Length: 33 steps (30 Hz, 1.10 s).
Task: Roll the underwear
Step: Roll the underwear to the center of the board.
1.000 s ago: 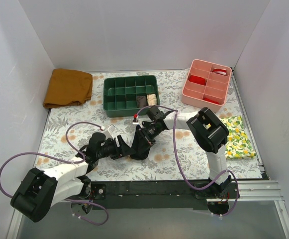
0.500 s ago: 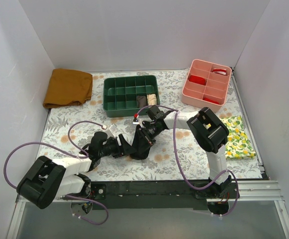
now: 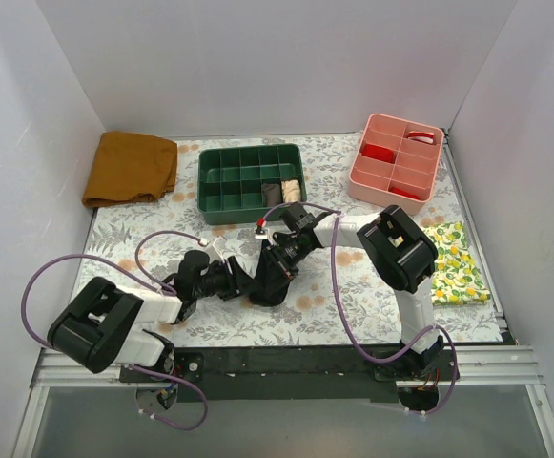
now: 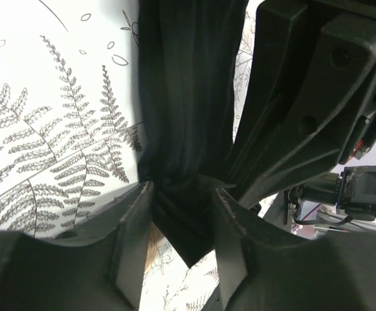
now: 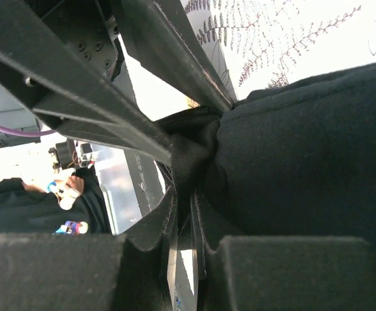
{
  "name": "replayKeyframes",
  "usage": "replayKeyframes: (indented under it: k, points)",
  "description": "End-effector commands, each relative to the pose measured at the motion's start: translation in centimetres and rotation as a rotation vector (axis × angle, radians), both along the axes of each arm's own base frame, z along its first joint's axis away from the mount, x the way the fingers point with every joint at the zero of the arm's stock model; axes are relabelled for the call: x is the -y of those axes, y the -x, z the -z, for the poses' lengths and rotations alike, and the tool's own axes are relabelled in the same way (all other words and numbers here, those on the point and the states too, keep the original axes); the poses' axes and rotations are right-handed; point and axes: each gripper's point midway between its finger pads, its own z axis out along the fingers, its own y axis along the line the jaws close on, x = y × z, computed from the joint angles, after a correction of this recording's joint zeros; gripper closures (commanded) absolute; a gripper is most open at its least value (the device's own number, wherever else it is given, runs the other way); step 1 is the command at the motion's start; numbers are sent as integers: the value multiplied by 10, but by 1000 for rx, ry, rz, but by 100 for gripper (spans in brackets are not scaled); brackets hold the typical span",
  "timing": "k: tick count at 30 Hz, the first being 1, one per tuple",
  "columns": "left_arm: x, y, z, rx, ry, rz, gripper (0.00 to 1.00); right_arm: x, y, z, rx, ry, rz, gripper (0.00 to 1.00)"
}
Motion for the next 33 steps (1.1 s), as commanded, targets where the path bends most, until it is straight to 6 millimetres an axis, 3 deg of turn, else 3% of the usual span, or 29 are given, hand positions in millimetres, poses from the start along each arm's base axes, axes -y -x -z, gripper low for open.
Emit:
replayKeyframes:
  k: [1,6,7,9,16,22,29,33]
  points:
    - [6,-3,-1,4,12,16,65,-4,-9,-1,26,-17,-2,88]
    - [8,-5,-1,-17,18,17,81,-4,-10,0,26,-15,2,88]
    - [9,-5,1,-25,16,20,92,-4,-10,1,27,-8,4,87]
    - [10,-5,1,-41,11,24,100,-3,-10,2,34,2,10,86]
    - [10,-3,4,-97,-27,37,100,2,-21,-6,176,26,83,63]
    - [10,-1,-1,-131,-67,67,100,0,-29,-30,382,16,140,48]
    - [11,-1,-2,-212,-129,91,100,-4,-31,-49,647,68,163,42]
    - [13,-2,-3,-251,-142,96,100,1,-24,-43,823,157,151,41]
